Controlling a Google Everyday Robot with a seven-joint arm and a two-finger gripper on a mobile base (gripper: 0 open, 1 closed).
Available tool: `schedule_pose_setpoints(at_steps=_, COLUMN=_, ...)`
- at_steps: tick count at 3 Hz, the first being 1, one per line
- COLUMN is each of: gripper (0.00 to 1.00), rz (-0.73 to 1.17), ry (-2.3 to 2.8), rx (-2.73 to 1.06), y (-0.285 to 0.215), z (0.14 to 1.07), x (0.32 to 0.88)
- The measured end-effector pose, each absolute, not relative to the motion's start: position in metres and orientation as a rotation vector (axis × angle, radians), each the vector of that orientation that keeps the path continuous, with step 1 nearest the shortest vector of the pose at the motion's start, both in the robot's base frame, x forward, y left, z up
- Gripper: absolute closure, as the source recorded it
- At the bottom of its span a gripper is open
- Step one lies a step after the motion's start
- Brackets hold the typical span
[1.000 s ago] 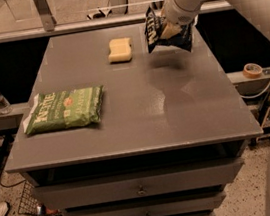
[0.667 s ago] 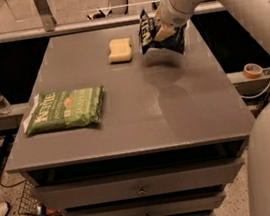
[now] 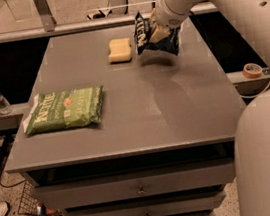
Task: Move blue chip bag near sponge
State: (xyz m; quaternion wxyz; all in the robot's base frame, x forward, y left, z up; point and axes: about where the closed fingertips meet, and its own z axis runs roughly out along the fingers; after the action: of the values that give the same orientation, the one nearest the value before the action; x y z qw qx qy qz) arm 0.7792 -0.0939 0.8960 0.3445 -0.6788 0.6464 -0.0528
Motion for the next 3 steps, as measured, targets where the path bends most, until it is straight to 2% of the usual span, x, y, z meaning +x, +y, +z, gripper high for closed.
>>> schedule_pose_setpoints(at_steps=3, gripper=0.12, rz=-0.122, ry=1.681, rx=-1.775, y=-0.0880, z=0.8862, x=0.7806)
